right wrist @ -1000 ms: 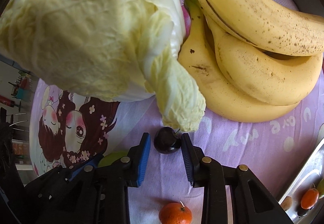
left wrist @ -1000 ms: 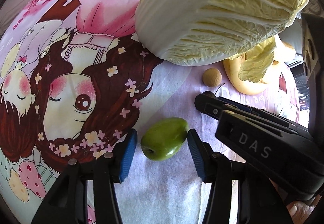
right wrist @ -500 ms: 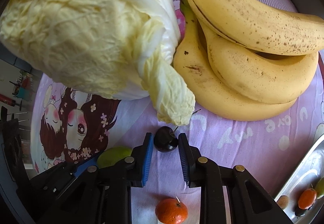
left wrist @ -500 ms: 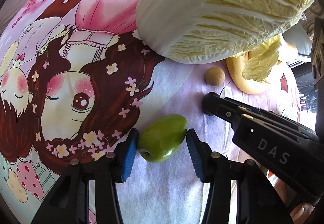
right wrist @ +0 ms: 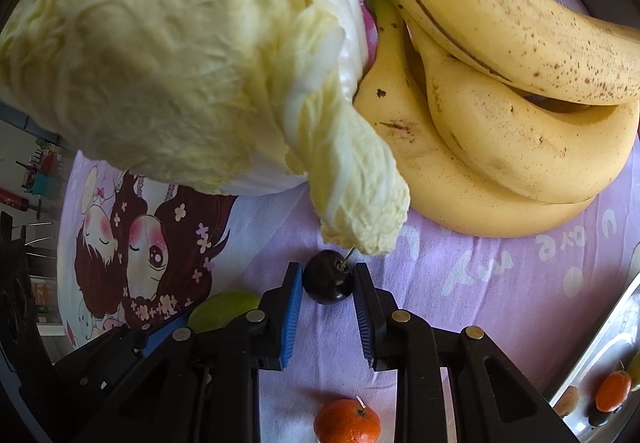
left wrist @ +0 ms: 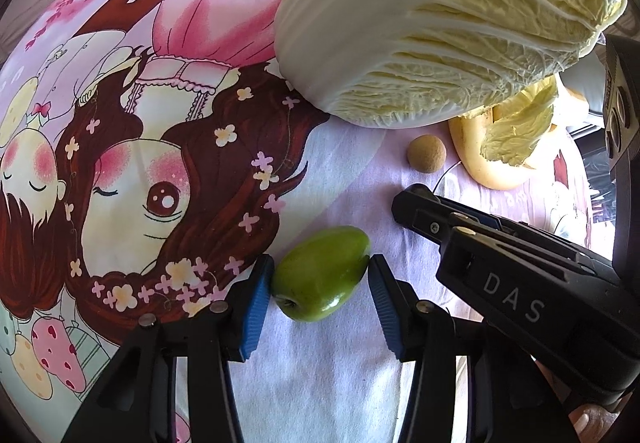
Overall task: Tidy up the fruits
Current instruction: 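Lift the green mango with the left tool while the right tool lifts the cherry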
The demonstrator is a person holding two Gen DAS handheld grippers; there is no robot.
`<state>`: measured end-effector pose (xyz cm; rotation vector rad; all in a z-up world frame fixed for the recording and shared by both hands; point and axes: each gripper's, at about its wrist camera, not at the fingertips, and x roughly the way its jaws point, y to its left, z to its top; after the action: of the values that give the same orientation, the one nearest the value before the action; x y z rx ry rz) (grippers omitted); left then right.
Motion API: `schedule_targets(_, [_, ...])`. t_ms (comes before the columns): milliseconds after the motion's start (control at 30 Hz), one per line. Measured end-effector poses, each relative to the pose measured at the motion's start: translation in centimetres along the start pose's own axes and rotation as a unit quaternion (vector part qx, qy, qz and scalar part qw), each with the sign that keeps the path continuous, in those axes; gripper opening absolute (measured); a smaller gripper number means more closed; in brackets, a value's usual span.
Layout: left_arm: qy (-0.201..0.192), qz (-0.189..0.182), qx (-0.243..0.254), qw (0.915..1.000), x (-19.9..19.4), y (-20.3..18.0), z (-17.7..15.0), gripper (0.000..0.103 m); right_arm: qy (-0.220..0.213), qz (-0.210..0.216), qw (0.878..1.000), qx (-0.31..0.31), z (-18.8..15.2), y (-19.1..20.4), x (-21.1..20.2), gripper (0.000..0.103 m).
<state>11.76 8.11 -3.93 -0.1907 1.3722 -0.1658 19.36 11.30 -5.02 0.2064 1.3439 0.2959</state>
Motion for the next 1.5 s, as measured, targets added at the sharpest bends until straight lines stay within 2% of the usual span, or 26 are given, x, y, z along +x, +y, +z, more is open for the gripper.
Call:
schedule_targets(267, [-0.005,0.005,-0.003,1.0000,-0.5,0.2,-0.2,0.049,-0.009,0.011,1.000,-0.003,-1.3,-0.2,-0.8,0.027])
schedule_targets(900, [-0.012,0.011,0.008,0.9998,-2.0,-1.2,-0.9,0.043,-0.013,0.028,0.999,0.036,-5.3,-5.4,-4.0,0.027])
schedule_targets(1233, [-0.009,-0.002,0.015,0.9998,-2.5,-2.9,-1.3,0.040,-0.002,0.030,0.999,0.036,-9.2,-7.1,-4.5,0.027])
schedule_targets(1500, [0.004,-0.013,0.023,0.9996,-1.5,-3.9,-0.7,0.040,-0.001,0.029,0.999,0.040,-10.5,-8.7,-5.2,0.027])
